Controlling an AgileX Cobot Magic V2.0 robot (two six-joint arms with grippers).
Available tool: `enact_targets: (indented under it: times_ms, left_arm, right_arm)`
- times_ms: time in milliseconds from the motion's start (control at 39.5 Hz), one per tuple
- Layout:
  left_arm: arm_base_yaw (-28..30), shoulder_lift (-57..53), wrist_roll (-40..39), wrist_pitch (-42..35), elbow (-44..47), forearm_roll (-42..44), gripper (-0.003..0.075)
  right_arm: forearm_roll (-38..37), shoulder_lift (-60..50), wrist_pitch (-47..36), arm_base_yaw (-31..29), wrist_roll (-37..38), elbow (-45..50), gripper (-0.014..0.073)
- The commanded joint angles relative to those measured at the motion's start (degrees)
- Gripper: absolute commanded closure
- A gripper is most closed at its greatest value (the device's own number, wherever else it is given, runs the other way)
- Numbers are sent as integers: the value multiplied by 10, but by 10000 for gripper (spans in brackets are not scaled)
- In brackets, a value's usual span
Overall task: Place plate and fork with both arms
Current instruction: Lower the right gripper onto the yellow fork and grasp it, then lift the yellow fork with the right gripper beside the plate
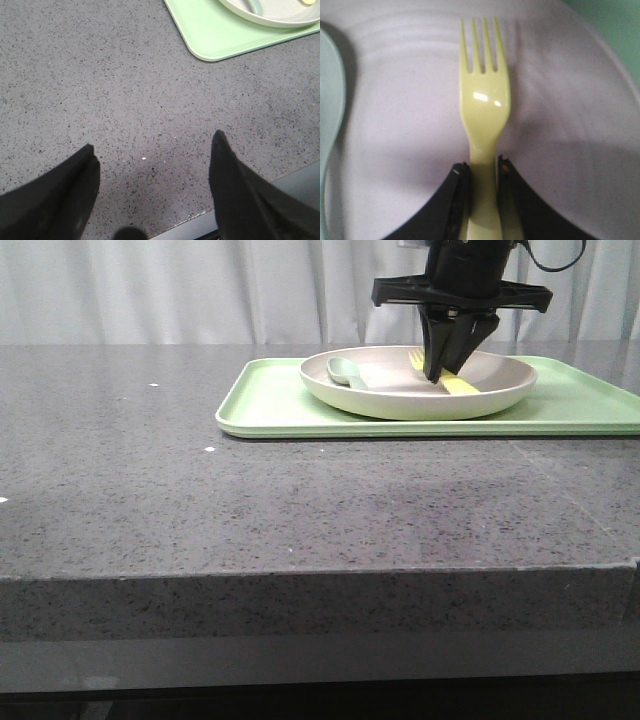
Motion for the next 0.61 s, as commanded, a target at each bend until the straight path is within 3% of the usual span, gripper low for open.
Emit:
enact_targets:
  times_ms: [0,583]
  left_arm:
    - [1,-6,1,-36,-15,-4,257]
    - [1,-6,1,-36,-15,-4,257]
  right_arm:
    - [-6,-39,53,-3,-7,-19,433]
    - [-4,-167,53,-26,-26,-19,433]
